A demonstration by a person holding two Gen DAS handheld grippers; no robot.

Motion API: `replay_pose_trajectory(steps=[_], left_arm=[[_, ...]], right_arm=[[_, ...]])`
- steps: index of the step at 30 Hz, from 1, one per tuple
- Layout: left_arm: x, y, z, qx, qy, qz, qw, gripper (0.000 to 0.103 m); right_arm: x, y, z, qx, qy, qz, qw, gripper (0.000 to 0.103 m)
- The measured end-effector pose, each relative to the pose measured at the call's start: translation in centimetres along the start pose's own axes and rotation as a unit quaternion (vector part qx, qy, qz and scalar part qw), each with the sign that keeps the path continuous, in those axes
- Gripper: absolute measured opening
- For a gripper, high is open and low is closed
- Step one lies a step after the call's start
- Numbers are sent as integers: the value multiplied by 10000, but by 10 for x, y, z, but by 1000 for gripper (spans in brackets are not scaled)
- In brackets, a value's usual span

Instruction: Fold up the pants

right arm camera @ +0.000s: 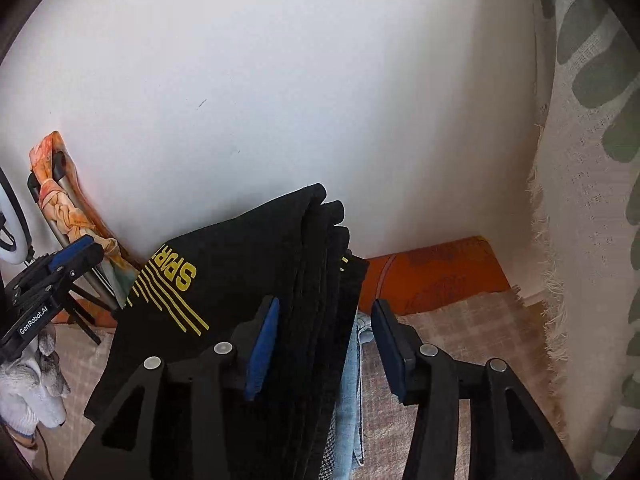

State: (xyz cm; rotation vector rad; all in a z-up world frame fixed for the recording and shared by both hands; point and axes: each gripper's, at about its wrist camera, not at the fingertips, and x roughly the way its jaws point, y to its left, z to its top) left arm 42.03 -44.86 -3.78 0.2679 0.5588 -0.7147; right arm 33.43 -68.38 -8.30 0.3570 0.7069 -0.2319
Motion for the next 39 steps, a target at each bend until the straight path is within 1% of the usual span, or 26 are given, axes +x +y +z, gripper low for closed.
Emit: replay_pose_trajectory(steps=[2,5,9,11,15,18,19,20,22,25,28,30,31,36,39], left_arm=[[-6,-1,1,-68,22,-89,9999,44],[-19,2,0,-123,50,-137,9998,49],[-41,9,-1,-194,53,-222,9996,52],[-55,13,-2,-255,48,-227,9994,57],[-85,22,-6,-436,50,-313,9985,59],[-118,30,-14,-519,13,-347,9980,62],[-129,32,-16,-537,-3,-360,9979,65],[-140,33,-19,-543,-21,-345,9979,67],[-164,37,-24,-549,-75,-275,9981,72],[-197,40,-31,-555,-170,-168,9982,75],[-233,43,-41,-593,-303,-87,9977,81],[-255,43,-49,-566,-358,-51,9977,81],[-263,42,-53,-540,-373,-26,9978,81],[-301,33,-85,-414,-394,118,9983,82],[-318,28,-108,-414,-450,163,9980,84]], right_arm=[[-8,-4,0,74,-61,-20,10000,58],[-22,1,-2,71,-147,-66,9998,60],[-42,8,-5,10,-265,-144,9995,64],[-56,17,-6,-33,-354,-173,9992,68],[-89,41,-13,-196,-533,-248,9981,75],[-114,62,-21,-348,-649,-333,9967,79],[-123,69,-24,-381,-689,-325,9964,80],[-132,75,-27,-388,-729,-306,9961,83],[-150,89,-35,-408,-795,-263,9957,84],[-174,113,-50,-564,-858,-289,9943,86],[-198,137,-67,-705,-986,-285,9922,92],[-213,151,-80,-756,-1082,-286,9908,98],[-219,157,-86,-794,-1128,-268,9901,100],[-242,185,-120,-926,-1257,-260,9874,103],[-247,196,-143,-968,-1285,-326,9864,103]])
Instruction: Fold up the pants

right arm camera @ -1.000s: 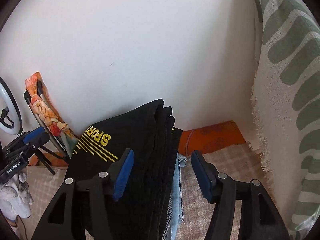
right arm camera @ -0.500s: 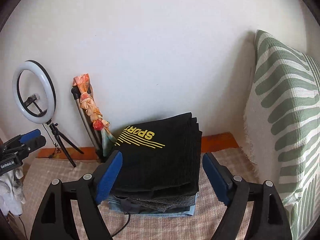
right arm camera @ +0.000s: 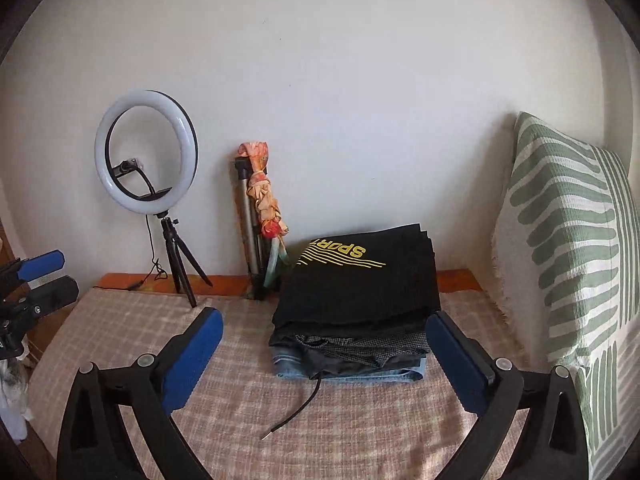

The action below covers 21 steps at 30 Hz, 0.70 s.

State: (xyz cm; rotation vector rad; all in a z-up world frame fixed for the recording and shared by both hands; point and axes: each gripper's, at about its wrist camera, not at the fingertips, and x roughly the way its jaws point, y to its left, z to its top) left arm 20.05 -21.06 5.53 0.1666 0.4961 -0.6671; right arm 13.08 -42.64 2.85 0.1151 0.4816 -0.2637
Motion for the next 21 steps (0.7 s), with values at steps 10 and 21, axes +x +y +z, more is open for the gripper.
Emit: replay_pose_trajectory(steps=[10,21], left_arm=[[-24,-2,-65,-339,186,130,9992,84],[-25,3,-101,-668,114,341,9971,84]], right_arm=[[-15,30,-61,-78,109,-70,9999,103],[-15,34,-91,46,-8,-265,9996,103]])
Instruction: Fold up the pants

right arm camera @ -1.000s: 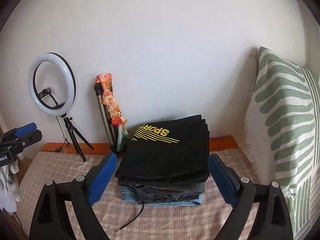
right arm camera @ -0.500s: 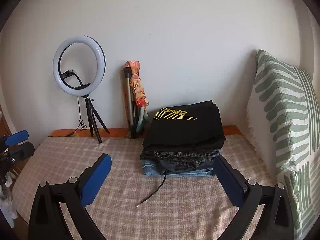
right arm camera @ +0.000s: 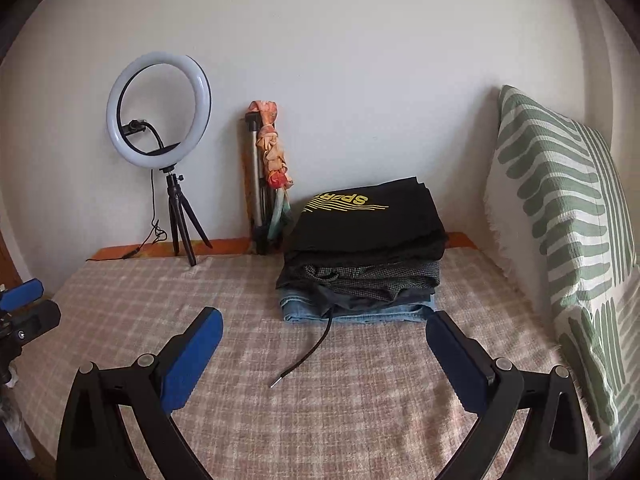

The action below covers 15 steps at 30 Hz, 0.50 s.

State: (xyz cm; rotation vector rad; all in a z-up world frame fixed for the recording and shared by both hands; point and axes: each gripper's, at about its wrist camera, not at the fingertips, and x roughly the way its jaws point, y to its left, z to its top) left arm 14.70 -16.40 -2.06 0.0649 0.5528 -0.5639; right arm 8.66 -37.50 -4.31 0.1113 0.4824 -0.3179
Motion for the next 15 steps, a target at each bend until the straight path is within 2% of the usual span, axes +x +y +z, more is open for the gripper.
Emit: replay_pose_trajectory(steps=[5,13,15], left_arm=[[2,8,-10,-131,118,-44,9998,84],[5,12,-26,139,163,291,9993,85],[6,14,-27,114,216,311,9992,91]], right_arm=[[4,3,-9,13,-23,-33,10000,103],[11,14,-19,-170,40,31,9998,103],[12,16,-20,-190,14,12,9998,103]])
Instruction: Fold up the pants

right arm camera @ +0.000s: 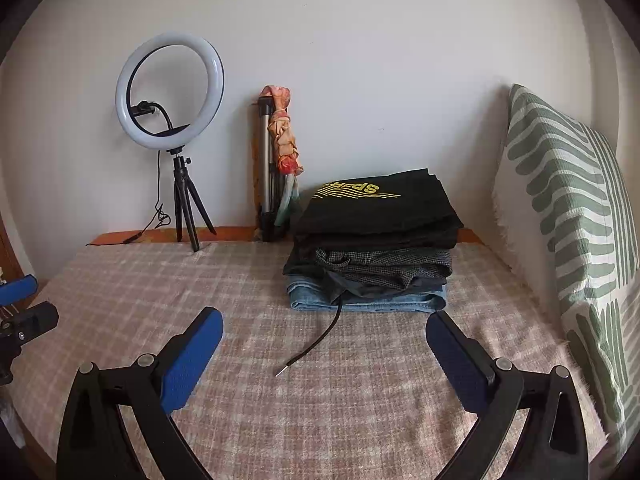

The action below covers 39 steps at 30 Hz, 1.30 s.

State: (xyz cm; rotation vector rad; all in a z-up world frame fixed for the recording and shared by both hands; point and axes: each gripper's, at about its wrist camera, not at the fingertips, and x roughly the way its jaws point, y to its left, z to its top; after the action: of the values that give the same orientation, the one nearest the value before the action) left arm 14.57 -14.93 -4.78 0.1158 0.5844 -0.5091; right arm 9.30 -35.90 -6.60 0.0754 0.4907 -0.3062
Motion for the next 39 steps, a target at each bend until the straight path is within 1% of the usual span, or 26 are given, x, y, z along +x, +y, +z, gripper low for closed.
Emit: replay_pose_trajectory(steps=[1,2,9,14,22,27,39], left_arm=[[1,1,0,-27,18,0,10000,98],[0,2,-1,-51,9,-6,10000,101],[0,-1,-1,102,-41,160,9998,101],[1,-4,-1,177,-34,257,9995,101],[5,-3,-3,101,80,124,9998,101],[5,-3,-3,95,82,177,9998,101],[4,-5,-3,106,90,136,9998,101]], right_arm=[[0,0,0,2,-13,-10,10000,103],[1,1,0,13,-22,-15,10000,103],[2,0,0,60,-81,-50,9999,103],[5,-2,-1,119,-35,-21,9999,103],[5,-3,-1,90,-66,-83,9999,103],[5,-1,-2,64,-57,-64,9999,103],[6,-1,-1,67,-58,-45,10000,103]])
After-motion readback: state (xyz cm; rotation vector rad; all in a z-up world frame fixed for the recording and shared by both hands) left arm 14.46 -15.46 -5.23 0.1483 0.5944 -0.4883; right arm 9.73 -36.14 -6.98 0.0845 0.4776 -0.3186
